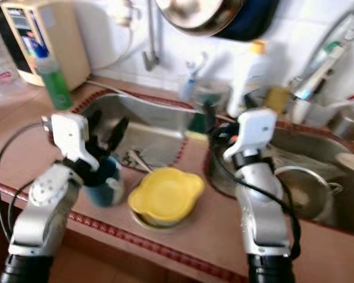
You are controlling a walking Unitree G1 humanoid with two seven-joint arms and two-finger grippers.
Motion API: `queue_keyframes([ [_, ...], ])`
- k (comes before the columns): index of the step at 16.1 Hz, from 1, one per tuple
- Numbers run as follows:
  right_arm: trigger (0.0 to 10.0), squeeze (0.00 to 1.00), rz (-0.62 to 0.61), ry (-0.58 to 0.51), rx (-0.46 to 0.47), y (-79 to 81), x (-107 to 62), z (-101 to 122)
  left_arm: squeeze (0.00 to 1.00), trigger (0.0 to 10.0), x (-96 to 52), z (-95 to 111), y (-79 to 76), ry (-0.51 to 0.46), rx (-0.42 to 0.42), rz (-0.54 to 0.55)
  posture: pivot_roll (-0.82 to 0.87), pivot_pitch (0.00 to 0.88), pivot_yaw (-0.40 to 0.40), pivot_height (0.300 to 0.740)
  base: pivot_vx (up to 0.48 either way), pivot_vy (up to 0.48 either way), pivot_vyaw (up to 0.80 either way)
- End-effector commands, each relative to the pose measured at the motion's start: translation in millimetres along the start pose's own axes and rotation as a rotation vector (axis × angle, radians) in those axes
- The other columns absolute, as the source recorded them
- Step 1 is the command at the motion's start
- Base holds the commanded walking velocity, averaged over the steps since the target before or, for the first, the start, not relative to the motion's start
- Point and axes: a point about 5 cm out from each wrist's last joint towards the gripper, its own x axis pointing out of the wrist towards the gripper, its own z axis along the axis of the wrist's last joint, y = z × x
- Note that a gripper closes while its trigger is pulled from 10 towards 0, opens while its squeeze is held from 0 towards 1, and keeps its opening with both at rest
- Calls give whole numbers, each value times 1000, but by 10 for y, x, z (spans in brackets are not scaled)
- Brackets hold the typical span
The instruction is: Kitchen organization
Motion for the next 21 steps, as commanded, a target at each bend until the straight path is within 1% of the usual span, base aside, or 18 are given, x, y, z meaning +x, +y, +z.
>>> queue_keyframes([
  [1, 10000, 0, 23, -22, 12, 79, 27, 56, 0, 10000, -14, 38, 69, -6, 13, 24, -145, 18, 2, 740, 0, 0, 0],
  [5, 10000, 0, 28, -20, 13, 85, 20, 56, 0, 10000, -23, 52, 76, -9, 3, 21, -144, 21, 2, 740, 0, 0, 0],
  [8, 10000, 0, 42, -15, 17, 95, 3, 54, 0, 10000, -50, 55, 100, 6, 21, 14, -144, 24, 3, 740, 0, 0, 0],
  [9, 10000, 0, 62, -4, 27, 106, -21, 45, 0, 10000, -76, 58, 129, 12, 42, 10, -143, 28, 2, 740, 0, 0, 0],
  [11, 10000, 0, 123, 19, 48, 127, -98, 32, 0, 10000, -123, 84, 203, 15, 66, 4, -139, 33, 0, 740, 0, 0, 0],
  [14, 10000, 0, 198, 58, 65, 82, -191, 52, 0, 10000, -177, 168, 360, 23, 121, 8, -141, 45, 4, 740, 0, 0, 0],
  [16, 10000, 0, 272, 95, 93, 57, -264, 115, 0, 10000, -240, 211, 399, 45, 185, -43, -148, 53, 11, 740, 0, 0, 0],
  [17, 10000, 0, 356, 123, 126, 60, -354, 183, 0, 10000, -284, 213, 424, 93, 204, -97, -150, 60, 14, 740, 0, 0, 0],
  [18, 10000, 0, 400, 138, 132, 67, -399, 206, 0, 10000, -298, 216, 440, 116, 213, -117, -152, 62, 17, 740, 0, 0, 0],
  [19, 10000, 0, 435, 151, 142, 72, -434, 227, 0, 10000, -300, 209, 452, 148, 197, -136, -153, 64, 19, 740, 0, 0, 0],
  [20, 10000, 0, 509, 181, 164, 83, -503, 268, 0, 10000, -301, 213, 469, 194, 193, -166, -154, 66, 22, 740, 0, 0, 0],
  [21, 10000, 0, 550, 204, 173, 96, -541, 283, 0, 10000, -294, 220, 472, 212, 182, -176, -157, 67, 23, 740, 0, 0, 0],
])
